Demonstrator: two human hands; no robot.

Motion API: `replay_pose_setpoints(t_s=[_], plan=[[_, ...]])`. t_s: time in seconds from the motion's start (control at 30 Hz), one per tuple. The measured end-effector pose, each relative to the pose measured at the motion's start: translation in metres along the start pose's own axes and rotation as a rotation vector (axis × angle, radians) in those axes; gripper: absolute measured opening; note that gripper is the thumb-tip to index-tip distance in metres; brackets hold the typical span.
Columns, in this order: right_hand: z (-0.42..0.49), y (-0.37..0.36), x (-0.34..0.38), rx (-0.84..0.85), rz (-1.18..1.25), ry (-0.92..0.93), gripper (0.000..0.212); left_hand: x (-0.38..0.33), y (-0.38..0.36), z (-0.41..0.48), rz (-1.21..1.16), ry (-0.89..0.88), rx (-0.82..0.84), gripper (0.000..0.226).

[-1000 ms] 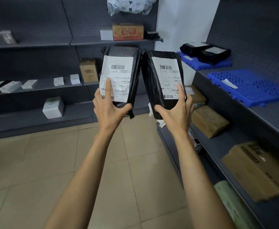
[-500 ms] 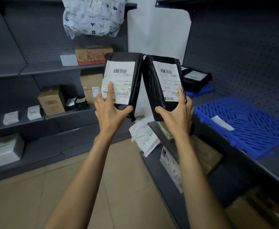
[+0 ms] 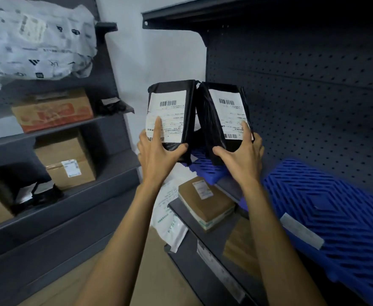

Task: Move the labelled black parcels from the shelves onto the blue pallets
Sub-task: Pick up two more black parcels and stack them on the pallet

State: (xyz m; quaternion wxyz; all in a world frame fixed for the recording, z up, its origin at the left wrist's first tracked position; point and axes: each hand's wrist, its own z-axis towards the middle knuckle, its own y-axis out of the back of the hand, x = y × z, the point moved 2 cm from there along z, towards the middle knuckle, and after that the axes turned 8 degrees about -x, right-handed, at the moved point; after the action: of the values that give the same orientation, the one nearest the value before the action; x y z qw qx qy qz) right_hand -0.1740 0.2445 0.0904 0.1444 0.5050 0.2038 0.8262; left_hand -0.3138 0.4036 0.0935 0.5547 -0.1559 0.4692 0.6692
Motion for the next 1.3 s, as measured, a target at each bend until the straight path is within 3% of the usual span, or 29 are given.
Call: replay_pose_setpoints(t_s=[0.4,0.63,0.83,0.97,1.3], plan=[[0.125,-0.056,-0.026,-0.076,-0.324,-0.139,0.104,-0.013,-0.139,0.117,0.046,-0.028,0.302,0.094],[0.144,-0.078,-0.039,-0.014,-0.439,-0.112,0.106,-0.001,-0.186,0.135,-0.025,-0.169,0.446,0.080],[0.144,-0.081,-0.043,-0.007,-0.420,-0.120,0.102,0.010,-0.191,0.141,-0.044,-0.210,0.460,0.080],[0.137,-0.084,-0.037,-0.048,-0.421,-0.078,0.095,0.018,-0.185,0.140,-0.112,-0.229,0.455,0.067],[0.102,-0.066,-0.021,0.018,-0.574,0.038,0.075,0.014,-0.146,0.131,0.033,-0.512,0.348,0.054]])
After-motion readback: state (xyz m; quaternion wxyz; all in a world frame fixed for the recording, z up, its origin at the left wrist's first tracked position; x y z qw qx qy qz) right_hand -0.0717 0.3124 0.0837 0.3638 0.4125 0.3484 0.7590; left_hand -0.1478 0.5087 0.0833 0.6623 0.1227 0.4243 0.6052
